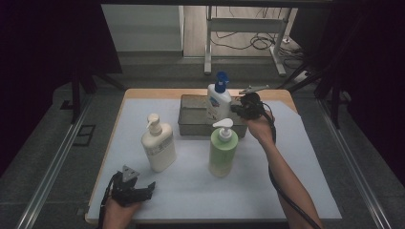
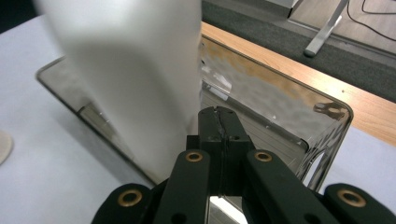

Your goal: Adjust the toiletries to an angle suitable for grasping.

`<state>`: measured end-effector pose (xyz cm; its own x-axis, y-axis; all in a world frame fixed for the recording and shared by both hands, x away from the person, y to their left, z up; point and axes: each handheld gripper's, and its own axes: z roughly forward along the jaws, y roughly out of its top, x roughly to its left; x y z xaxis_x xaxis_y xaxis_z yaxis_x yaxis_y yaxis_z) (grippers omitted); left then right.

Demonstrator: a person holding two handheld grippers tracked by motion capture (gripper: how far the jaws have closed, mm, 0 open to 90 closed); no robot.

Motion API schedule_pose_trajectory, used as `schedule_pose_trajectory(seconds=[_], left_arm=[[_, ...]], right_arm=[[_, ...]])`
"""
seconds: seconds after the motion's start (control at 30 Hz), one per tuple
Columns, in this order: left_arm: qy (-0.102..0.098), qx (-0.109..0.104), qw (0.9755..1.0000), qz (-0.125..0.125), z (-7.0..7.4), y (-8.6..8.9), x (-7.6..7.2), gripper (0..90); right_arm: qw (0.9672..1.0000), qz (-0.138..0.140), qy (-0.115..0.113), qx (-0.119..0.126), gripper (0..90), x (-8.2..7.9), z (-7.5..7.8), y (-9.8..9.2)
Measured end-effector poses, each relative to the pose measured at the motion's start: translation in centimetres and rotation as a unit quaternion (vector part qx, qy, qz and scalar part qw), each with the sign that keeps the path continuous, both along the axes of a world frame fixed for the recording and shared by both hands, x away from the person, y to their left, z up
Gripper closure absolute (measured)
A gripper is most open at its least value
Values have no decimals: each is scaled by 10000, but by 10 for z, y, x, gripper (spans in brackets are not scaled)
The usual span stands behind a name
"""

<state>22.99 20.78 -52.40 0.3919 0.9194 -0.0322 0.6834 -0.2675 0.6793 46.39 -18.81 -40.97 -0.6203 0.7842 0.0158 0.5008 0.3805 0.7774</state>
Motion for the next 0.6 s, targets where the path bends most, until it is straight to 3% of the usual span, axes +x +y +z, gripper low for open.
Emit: schedule_pose_trajectory(seconds=[0.6], left_arm=[[8, -1, 10000, 3, 0, 0, 0, 121]], right_arm=[[9992, -57, 396, 4, 894, 22, -29, 9]])
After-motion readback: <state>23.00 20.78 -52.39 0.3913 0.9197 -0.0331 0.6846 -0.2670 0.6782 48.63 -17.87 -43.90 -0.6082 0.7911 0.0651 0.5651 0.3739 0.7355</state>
